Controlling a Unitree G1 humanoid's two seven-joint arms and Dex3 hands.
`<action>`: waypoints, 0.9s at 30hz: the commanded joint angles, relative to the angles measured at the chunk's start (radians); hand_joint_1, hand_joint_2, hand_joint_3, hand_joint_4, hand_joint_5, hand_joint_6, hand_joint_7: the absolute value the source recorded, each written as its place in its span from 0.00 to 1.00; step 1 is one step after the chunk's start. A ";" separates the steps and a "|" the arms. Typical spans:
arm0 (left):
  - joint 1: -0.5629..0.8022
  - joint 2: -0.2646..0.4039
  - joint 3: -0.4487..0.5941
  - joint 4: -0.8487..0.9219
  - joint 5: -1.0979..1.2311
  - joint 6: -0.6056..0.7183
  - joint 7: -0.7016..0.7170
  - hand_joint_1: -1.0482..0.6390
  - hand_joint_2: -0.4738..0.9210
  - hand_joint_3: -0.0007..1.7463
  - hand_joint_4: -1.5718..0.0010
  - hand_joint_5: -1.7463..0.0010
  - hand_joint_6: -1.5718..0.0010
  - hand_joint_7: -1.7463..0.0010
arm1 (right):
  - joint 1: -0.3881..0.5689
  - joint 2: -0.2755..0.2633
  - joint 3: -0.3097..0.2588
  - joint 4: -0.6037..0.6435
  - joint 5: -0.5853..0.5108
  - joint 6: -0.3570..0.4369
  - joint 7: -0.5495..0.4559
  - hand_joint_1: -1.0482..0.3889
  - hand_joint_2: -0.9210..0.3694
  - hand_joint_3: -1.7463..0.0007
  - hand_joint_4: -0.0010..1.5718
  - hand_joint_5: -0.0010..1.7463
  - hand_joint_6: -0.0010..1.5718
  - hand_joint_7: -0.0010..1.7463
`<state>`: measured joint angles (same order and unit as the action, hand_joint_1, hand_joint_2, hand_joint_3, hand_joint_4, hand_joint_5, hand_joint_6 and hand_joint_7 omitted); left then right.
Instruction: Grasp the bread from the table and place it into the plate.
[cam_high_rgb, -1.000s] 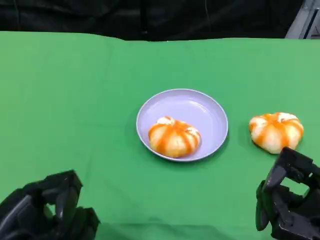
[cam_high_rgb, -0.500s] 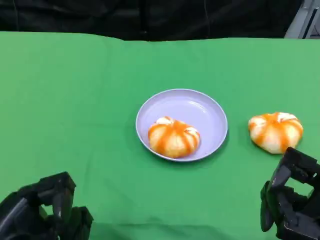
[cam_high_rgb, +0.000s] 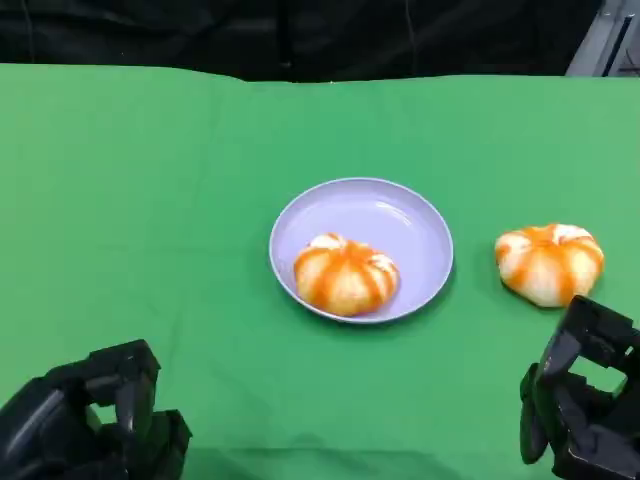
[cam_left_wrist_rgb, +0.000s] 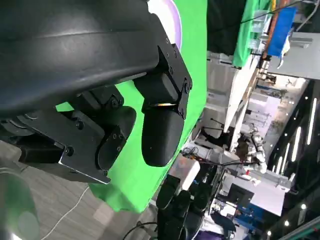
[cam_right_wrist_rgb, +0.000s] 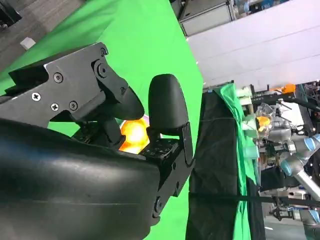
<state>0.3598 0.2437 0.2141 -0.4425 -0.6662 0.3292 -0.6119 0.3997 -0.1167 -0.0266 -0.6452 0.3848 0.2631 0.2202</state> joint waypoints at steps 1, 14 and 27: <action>-0.007 0.018 0.008 0.000 0.004 -0.015 0.004 0.68 0.82 0.79 0.32 0.00 0.44 0.00 | 0.002 -0.020 -0.007 -0.010 -0.008 0.003 0.001 0.70 0.22 0.32 0.59 1.00 0.40 1.00; -0.015 0.029 0.000 0.010 0.038 -0.058 -0.004 0.68 0.81 0.78 0.31 0.00 0.43 0.00 | 0.008 -0.003 -0.005 -0.007 0.005 -0.015 0.005 0.71 0.22 0.31 0.60 1.00 0.41 1.00; -0.011 0.027 -0.001 0.005 0.055 -0.069 0.005 0.70 0.80 0.79 0.30 0.00 0.42 0.00 | 0.009 -0.008 -0.004 -0.007 0.001 -0.018 0.008 0.70 0.22 0.31 0.60 1.00 0.41 1.00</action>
<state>0.3419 0.2560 0.2096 -0.4367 -0.6212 0.2742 -0.6129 0.4037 -0.1157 -0.0261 -0.6458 0.3831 0.2489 0.2273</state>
